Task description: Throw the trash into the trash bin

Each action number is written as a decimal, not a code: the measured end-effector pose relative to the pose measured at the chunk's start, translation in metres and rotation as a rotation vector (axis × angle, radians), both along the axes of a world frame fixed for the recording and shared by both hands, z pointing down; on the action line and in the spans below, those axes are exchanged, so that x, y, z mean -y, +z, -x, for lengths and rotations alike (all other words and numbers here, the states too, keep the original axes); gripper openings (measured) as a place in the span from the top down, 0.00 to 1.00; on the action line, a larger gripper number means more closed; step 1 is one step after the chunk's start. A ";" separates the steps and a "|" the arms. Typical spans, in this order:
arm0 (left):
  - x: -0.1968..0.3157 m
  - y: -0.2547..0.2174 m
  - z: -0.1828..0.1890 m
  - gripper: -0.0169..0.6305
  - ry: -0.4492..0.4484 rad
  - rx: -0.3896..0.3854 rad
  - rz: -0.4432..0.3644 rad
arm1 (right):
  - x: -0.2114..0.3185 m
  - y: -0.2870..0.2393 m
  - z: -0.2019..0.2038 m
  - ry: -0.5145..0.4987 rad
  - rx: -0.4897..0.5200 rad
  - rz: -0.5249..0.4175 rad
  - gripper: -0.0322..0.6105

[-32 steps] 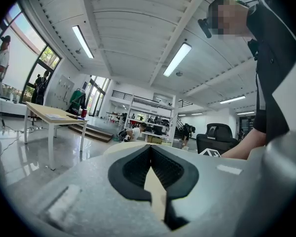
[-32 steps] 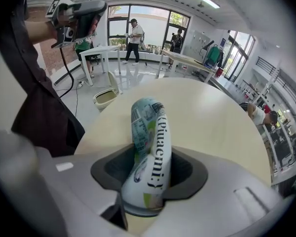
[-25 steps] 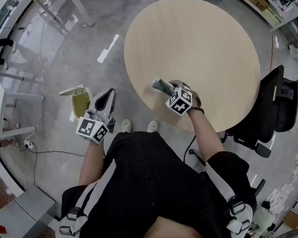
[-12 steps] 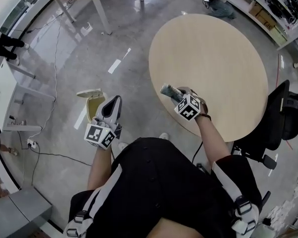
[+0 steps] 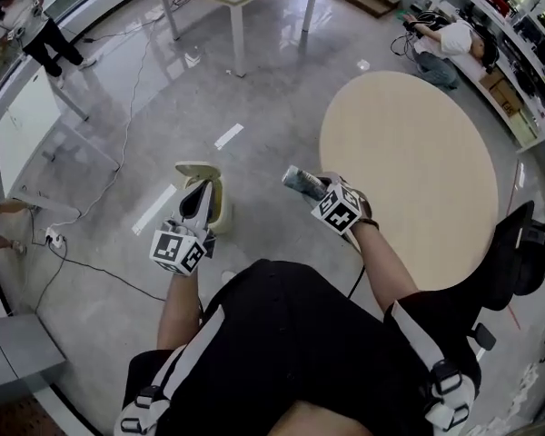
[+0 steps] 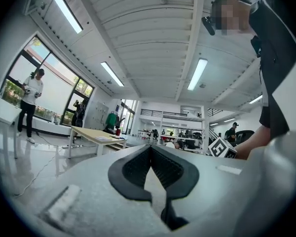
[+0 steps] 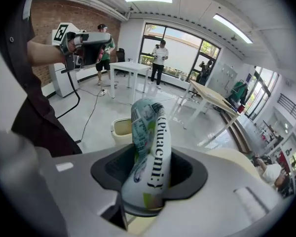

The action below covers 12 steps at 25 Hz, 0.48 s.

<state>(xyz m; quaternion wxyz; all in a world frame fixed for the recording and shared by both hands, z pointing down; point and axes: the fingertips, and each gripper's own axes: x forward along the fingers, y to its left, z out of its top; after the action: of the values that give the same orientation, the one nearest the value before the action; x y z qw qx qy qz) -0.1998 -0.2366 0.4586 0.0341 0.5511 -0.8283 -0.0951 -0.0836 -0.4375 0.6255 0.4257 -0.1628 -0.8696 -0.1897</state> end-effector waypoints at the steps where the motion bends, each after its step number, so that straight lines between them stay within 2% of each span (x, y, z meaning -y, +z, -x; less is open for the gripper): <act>1: -0.011 0.000 0.002 0.97 -0.029 -0.002 -0.008 | -0.009 0.001 0.005 -0.032 -0.011 -0.004 0.66; 6: -0.070 0.008 0.014 0.97 -0.155 -0.028 -0.028 | -0.061 0.005 0.040 -0.170 -0.035 -0.019 0.66; 12: -0.151 0.015 0.030 0.97 -0.302 -0.037 -0.017 | -0.138 0.006 0.085 -0.305 -0.021 0.024 0.66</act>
<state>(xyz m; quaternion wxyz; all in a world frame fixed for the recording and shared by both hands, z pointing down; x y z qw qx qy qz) -0.2294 -0.0852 0.4732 0.0302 0.4188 -0.9001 -0.1162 -0.1688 -0.2996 0.6318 0.3989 -0.2999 -0.8327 -0.2399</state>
